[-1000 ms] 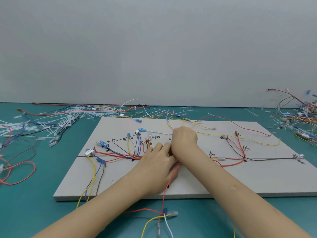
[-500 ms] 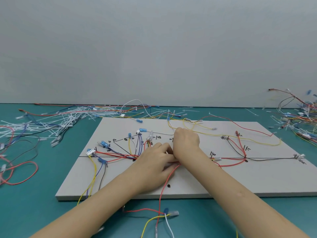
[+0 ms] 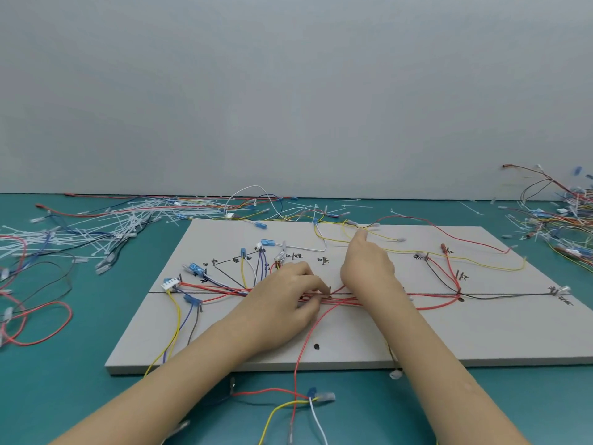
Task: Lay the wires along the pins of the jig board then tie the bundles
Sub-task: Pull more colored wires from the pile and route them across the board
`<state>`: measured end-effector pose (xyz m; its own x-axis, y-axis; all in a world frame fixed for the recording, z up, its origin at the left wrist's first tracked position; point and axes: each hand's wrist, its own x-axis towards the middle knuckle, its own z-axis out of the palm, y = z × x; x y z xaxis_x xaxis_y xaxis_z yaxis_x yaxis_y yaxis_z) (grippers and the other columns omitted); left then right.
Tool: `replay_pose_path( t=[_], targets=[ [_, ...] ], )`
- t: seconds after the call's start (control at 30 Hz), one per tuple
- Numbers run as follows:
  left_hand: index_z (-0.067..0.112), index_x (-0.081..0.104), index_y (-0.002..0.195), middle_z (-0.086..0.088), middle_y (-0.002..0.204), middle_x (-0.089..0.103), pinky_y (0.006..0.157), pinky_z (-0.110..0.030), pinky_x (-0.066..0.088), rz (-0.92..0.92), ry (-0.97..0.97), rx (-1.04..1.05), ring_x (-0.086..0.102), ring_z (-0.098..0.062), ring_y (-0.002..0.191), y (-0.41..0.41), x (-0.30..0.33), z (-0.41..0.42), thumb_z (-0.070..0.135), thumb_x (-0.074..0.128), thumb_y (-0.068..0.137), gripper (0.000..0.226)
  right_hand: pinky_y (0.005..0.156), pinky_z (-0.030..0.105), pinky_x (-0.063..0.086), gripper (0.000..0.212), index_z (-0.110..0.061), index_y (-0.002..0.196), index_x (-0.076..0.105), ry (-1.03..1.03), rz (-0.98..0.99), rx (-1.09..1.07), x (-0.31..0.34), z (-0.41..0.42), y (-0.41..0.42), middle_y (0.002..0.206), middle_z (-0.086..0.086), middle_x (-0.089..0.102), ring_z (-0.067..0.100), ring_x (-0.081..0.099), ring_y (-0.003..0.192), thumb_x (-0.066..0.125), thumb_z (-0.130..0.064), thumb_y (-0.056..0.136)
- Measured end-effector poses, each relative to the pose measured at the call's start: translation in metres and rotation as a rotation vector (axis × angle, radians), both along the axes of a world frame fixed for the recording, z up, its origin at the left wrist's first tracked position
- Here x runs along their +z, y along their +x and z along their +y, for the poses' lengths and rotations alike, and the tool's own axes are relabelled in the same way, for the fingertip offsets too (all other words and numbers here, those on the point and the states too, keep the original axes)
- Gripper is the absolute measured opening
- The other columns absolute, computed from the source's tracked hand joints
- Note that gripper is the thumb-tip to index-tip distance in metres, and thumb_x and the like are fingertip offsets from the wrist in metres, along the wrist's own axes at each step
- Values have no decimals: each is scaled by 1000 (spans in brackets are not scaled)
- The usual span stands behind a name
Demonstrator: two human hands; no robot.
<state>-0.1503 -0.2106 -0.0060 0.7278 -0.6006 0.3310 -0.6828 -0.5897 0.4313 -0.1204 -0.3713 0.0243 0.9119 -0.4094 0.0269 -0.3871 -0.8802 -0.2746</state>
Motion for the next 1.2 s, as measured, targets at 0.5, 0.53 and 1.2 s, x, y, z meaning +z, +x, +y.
replay_pose_path(
  t=[0.5,0.53,1.2],
  targets=[
    [23,74,99,11,93,69,70,-9,37,179,-347,192,58,4,80,10,0,-2,10,55,91,24,76,31,33,34,-11,122,46,-138,-26,225,12,27,-28,124,10,57,30,54,117,52,-10,89],
    [22,74,100,12,92,68,70,-9,37,160,-322,190,57,5,79,9,-1,-3,10,55,90,25,76,31,34,33,-10,122,48,-123,-28,249,12,29,-30,124,10,57,31,54,117,53,-10,89],
    [12,67,84,8,81,55,77,-30,39,-7,-263,253,52,-16,84,6,-1,-5,15,58,89,11,69,31,31,47,-8,133,31,-306,-121,497,1,46,-73,115,5,61,28,61,108,48,-5,89]
  ],
)
